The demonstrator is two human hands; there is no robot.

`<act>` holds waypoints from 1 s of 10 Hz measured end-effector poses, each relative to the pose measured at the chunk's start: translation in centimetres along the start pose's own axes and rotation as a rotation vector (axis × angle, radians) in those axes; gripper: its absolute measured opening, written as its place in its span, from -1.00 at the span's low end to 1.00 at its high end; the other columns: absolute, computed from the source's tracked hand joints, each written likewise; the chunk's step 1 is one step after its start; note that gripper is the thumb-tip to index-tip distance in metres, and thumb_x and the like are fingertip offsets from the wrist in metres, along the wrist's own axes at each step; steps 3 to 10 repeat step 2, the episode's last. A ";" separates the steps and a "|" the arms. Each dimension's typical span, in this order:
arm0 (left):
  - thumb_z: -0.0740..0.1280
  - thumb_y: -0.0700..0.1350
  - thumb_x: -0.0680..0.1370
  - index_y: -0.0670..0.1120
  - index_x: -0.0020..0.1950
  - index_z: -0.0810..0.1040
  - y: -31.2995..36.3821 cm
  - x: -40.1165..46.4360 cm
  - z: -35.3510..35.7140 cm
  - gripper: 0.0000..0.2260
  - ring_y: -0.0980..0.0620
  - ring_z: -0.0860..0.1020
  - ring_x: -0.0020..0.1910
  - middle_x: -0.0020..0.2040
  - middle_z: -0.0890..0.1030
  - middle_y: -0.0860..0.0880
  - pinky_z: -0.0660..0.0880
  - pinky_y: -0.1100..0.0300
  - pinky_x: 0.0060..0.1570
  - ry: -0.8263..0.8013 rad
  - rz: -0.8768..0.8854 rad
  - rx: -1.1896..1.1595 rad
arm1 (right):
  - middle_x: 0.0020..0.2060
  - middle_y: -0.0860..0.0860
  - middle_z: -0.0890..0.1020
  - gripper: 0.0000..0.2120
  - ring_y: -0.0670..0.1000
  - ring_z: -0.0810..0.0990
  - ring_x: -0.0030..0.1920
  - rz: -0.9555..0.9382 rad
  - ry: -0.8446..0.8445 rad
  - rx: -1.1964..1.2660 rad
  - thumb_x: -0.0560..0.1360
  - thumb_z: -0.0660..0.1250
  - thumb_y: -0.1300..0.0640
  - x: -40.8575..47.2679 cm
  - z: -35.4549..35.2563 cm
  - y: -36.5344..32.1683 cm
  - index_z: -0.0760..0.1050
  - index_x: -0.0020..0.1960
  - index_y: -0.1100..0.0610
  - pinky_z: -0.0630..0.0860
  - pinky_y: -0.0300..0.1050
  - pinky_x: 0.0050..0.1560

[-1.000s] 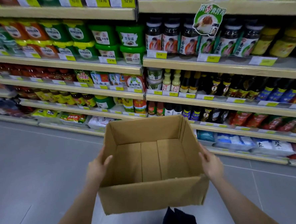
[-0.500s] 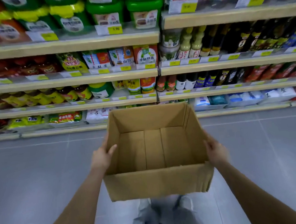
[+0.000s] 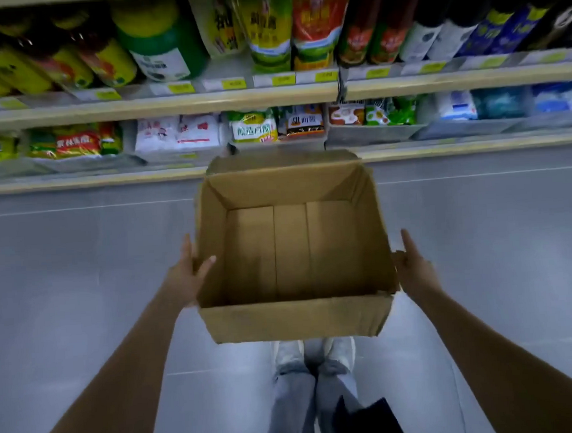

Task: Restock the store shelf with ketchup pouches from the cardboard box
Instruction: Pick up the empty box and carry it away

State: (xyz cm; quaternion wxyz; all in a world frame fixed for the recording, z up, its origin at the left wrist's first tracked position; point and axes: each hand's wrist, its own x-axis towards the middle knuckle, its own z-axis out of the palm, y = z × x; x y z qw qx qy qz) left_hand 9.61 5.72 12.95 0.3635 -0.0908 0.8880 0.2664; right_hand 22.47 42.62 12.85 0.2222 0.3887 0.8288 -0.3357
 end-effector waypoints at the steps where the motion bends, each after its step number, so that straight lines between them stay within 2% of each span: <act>1: 0.17 0.08 0.59 0.04 0.54 -0.11 -1.2 0.2 1.8 -0.37 -0.21 0.42 0.31 0.43 0.34 -0.20 0.31 0.08 0.24 -0.073 -0.013 0.058 | 0.37 0.13 0.41 -0.50 0.20 0.49 0.24 0.018 -0.086 0.000 0.60 0.12 0.06 -0.4 2.5 1.0 0.06 0.50 -0.07 0.42 -0.09 0.06; 2: 0.14 0.09 0.60 0.10 0.53 -0.02 -1.0 -1.4 2.9 -0.45 -0.19 0.42 0.32 0.42 0.36 -0.17 0.30 0.10 0.27 -0.119 0.021 0.073 | 0.34 0.12 0.45 -0.52 0.15 0.52 0.18 0.021 -0.160 -0.025 0.60 0.09 0.02 -2.4 2.7 1.1 0.08 0.49 -0.07 0.40 -0.13 0.04; 10: 0.14 0.09 0.60 0.10 0.53 -0.02 -1.0 -1.4 2.9 -0.45 -0.19 0.42 0.32 0.42 0.36 -0.17 0.30 0.10 0.27 -0.119 0.021 0.073 | 0.34 0.12 0.45 -0.52 0.15 0.52 0.18 0.021 -0.160 -0.025 0.60 0.09 0.02 -2.4 2.7 1.1 0.08 0.49 -0.07 0.40 -0.13 0.04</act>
